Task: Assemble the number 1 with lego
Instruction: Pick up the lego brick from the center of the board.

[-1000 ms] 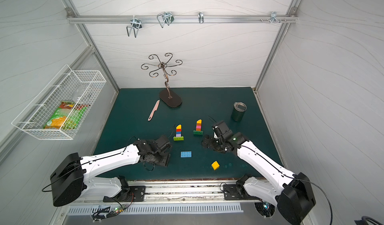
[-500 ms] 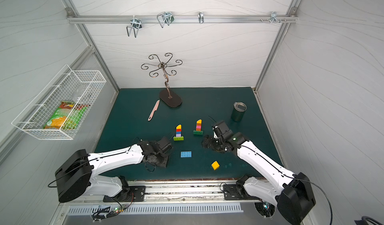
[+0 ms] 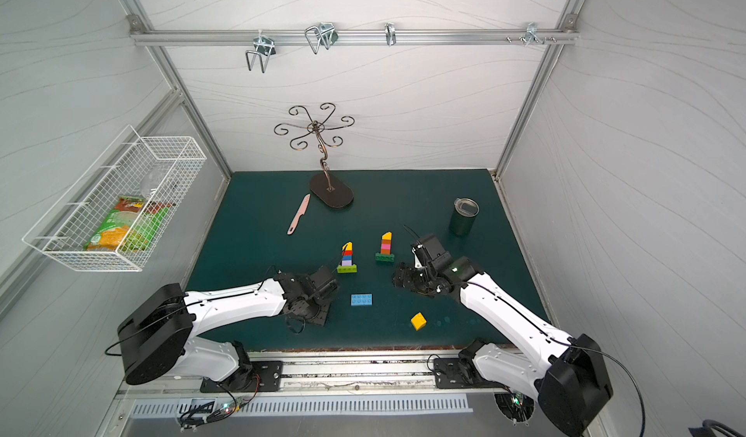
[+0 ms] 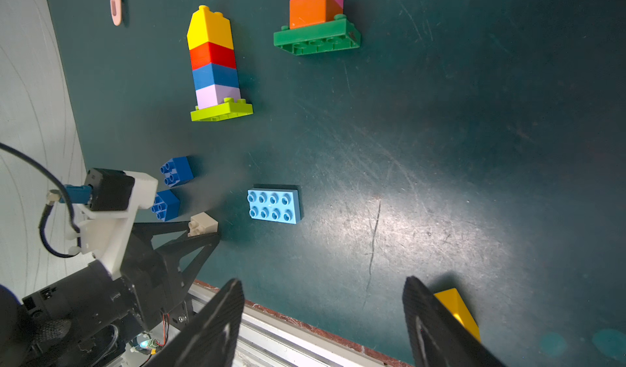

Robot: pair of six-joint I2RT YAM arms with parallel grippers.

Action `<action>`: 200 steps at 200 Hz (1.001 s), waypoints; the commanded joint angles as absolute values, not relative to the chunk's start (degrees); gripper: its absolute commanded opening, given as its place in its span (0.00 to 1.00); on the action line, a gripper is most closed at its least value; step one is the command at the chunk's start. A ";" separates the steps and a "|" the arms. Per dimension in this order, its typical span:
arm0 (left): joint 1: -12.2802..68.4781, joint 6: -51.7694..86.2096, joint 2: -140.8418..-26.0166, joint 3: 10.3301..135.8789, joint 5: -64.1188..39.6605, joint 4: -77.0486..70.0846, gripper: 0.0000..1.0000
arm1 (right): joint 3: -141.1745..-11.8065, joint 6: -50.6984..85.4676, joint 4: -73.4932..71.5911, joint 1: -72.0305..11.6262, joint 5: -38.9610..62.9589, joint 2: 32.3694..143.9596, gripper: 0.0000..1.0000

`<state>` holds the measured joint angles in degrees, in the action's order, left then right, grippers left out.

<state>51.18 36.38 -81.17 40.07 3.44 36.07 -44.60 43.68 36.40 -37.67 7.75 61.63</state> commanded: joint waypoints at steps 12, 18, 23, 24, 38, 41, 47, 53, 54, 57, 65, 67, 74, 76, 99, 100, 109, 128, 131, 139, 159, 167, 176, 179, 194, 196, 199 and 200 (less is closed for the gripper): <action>51.39 35.73 -81.49 42.92 4.22 36.29 0.49 | -45.65 43.89 36.21 -38.05 8.09 62.04 0.76; 51.41 35.62 -81.56 43.13 4.31 36.51 0.49 | -45.64 43.85 36.29 -38.09 8.09 62.20 0.76; 51.42 35.53 -81.63 43.30 4.39 36.68 0.49 | -45.65 43.77 36.34 -38.07 8.09 62.19 0.76; 51.42 35.52 -81.64 43.32 4.39 36.71 0.49 | -45.63 43.77 36.36 -38.06 8.09 62.21 0.76; 51.35 35.29 -81.81 43.76 4.48 37.30 0.49 | -45.70 43.71 36.46 -38.08 8.05 62.30 0.76; 51.36 35.33 -81.80 43.88 4.48 37.39 0.49 | -45.65 43.73 36.52 -38.13 8.08 62.19 0.76; 51.40 35.33 -81.79 43.86 4.48 37.58 0.49 | -45.70 43.68 36.56 -38.10 8.00 62.26 0.76; 51.40 35.38 -81.82 43.86 4.32 37.53 0.49 | -45.72 43.68 36.65 -38.08 7.86 62.31 0.76; 51.36 35.36 -81.83 43.90 4.31 37.53 0.49 | -45.71 43.68 36.65 -38.07 7.89 62.31 0.76; 51.39 35.33 -81.77 43.94 4.27 37.61 0.49 | -45.70 43.68 36.65 -38.07 7.86 62.23 0.76; 51.34 35.41 -81.73 43.86 4.22 37.62 0.48 | -45.79 43.62 36.61 -38.06 7.90 62.31 0.76; 51.33 35.48 -81.78 43.88 4.22 37.62 0.48 | -45.81 43.60 36.71 -38.06 7.91 62.31 0.76; 51.36 35.57 -81.82 43.86 4.13 37.79 0.46 | -45.94 43.60 36.73 -38.08 7.84 62.36 0.76; 51.38 35.59 -81.83 43.92 4.17 37.90 0.46 | -45.92 43.62 36.74 -38.08 7.89 62.37 0.76; 51.39 35.60 -81.85 43.79 3.88 38.15 0.43 | -46.06 43.59 36.65 -38.09 7.93 62.71 0.76; 51.36 35.60 -81.88 43.78 3.88 38.15 0.43 | -46.05 43.59 36.65 -38.07 7.97 62.69 0.76; 51.37 35.51 -82.10 43.79 3.70 38.23 0.43 | -46.19 43.59 36.73 -38.10 7.95 62.82 0.76; 51.34 35.66 -82.80 43.68 3.26 38.28 0.41 | -46.54 43.51 36.91 -38.11 7.99 63.20 0.76; 51.40 35.66 -82.86 43.64 3.19 38.24 0.41 | -46.62 43.51 36.97 -38.07 8.00 63.22 0.76; 51.41 35.77 -83.20 43.59 2.93 38.10 0.39 | -46.69 43.51 37.09 -38.14 7.93 63.25 0.76; 51.39 36.08 -83.49 43.64 2.64 37.88 0.36 | -46.81 43.42 37.27 -38.10 7.90 63.14 0.76; 51.35 36.21 -83.55 43.88 2.55 37.97 0.34 | -46.85 43.35 37.33 -38.06 7.80 63.03 0.76; 51.40 36.36 -83.60 44.31 2.46 38.34 0.31 | -47.01 43.26 37.65 -38.06 7.48 62.95 0.77; 51.35 36.38 -83.67 44.54 2.46 38.59 0.30 | -47.10 43.27 37.81 -38.06 7.28 63.03 0.79; 51.39 36.61 -83.98 46.30 2.55 40.27 0.26 | -47.59 43.18 39.12 -38.07 5.59 63.02 0.95; 51.41 36.64 -84.01 46.60 2.48 40.52 0.25 | -47.67 43.27 39.36 -38.08 5.20 63.02 0.98; 51.39 36.79 -84.13 47.03 2.54 41.05 0.24 | -47.71 43.31 39.64 -38.10 4.80 63.02 0.99; 51.40 36.81 -84.17 47.16 2.54 41.18 0.24 | -47.76 43.32 39.73 -38.04 4.64 63.02 0.99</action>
